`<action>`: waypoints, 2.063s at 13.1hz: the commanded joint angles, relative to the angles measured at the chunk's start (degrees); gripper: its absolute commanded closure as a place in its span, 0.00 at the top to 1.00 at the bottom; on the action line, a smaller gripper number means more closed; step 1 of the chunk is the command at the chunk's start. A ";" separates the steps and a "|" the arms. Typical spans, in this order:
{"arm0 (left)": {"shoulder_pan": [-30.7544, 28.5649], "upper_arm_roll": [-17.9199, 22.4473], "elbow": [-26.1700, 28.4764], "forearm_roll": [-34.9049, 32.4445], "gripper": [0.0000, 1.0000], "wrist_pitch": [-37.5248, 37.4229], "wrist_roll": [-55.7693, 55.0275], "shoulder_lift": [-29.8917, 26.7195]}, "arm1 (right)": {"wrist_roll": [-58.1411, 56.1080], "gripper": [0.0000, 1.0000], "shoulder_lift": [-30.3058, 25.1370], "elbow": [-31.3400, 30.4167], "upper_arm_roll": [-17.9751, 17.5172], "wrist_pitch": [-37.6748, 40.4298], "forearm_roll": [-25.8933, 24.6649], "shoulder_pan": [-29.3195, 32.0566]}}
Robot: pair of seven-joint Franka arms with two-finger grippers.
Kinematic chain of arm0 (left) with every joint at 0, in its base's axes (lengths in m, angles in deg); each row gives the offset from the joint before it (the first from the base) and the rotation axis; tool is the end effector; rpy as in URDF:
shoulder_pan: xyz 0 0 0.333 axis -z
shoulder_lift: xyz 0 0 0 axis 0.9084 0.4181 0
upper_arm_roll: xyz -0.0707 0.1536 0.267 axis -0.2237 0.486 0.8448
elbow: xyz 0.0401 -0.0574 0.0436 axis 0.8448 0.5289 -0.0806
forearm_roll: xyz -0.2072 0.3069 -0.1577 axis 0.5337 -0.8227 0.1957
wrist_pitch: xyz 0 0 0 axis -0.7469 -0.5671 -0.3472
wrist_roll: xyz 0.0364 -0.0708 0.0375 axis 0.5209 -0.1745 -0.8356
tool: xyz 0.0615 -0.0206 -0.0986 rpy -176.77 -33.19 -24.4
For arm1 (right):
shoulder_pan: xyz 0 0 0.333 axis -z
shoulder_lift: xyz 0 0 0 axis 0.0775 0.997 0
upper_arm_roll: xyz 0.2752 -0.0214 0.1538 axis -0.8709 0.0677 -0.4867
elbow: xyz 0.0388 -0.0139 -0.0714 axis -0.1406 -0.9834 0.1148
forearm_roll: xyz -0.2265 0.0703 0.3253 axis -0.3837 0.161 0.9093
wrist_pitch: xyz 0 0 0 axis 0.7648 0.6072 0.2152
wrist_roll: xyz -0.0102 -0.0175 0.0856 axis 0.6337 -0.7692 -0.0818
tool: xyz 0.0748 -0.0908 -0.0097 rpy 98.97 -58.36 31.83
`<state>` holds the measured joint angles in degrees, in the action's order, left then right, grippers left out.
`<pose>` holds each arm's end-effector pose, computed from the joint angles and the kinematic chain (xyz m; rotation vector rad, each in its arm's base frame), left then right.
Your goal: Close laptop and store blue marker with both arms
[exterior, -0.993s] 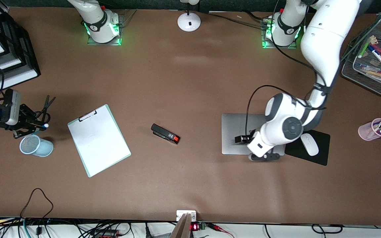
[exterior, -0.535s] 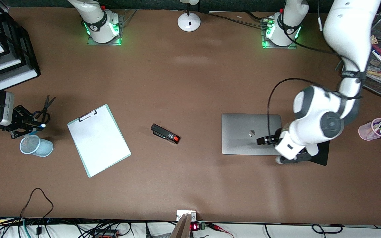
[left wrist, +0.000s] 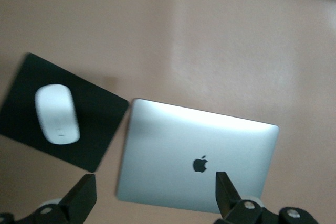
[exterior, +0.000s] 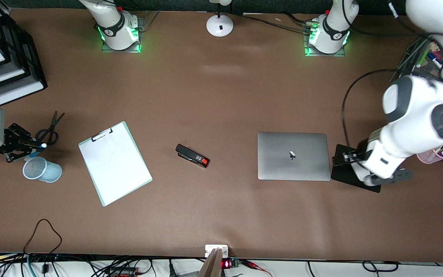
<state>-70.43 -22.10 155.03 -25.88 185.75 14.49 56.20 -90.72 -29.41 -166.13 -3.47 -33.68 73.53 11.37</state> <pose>0.6871 -0.0772 0.4244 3.0319 0.3332 0.0127 0.6641 -0.1822 0.3518 -1.6212 -2.2238 -0.4737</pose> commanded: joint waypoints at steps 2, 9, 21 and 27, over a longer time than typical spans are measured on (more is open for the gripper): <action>-1.01 -0.36 -6.55 -6.14 1.00 -12.06 0.45 -1.97 | -4.61 0.00 3.08 3.77 -0.65 5.97 4.38 2.20; -4.96 -0.89 -9.21 -5.72 1.00 -20.07 12.66 -9.87 | -7.16 0.00 7.37 10.35 -0.74 14.60 4.83 4.83; -6.81 -1.42 10.04 0.52 1.00 -20.97 18.73 -30.79 | -10.59 0.00 14.41 17.13 -0.91 15.30 7.12 8.26; -6.98 -1.24 12.06 1.40 1.00 -21.41 22.25 -33.97 | -12.34 0.00 15.82 18.27 -2.04 16.27 7.56 9.14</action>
<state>-76.53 -23.37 165.80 -25.71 163.73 34.50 23.58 -101.64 -14.86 -150.83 -3.86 -19.53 80.02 19.67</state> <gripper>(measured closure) 0.000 0.824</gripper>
